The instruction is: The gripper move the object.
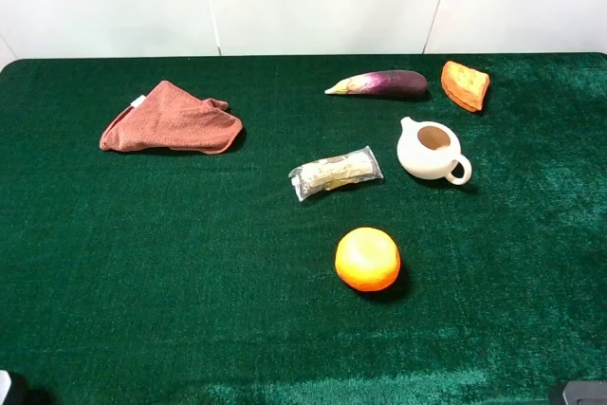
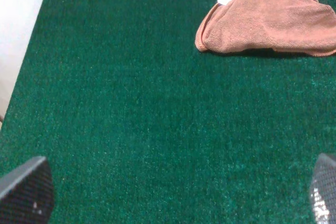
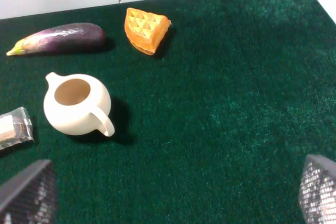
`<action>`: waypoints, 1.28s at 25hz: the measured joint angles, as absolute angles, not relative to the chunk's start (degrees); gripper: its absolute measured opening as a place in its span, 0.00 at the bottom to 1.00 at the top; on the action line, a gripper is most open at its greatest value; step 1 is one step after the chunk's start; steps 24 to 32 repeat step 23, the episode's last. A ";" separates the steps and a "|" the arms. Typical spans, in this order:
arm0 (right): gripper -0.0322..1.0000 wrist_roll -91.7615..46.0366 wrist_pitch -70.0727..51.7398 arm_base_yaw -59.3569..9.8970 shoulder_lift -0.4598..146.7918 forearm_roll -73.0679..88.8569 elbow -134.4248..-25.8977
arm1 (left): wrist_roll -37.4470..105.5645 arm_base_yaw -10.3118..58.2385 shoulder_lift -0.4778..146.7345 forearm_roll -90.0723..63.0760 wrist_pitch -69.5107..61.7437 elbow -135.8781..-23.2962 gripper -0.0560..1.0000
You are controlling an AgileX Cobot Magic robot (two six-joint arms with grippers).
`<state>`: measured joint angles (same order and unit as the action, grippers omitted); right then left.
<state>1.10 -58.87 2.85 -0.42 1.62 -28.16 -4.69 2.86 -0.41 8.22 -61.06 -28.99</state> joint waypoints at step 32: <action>0.70 1.10 -58.87 2.85 -0.42 1.62 -28.16 | -4.62 2.86 -0.45 8.22 -61.06 -28.99 0.99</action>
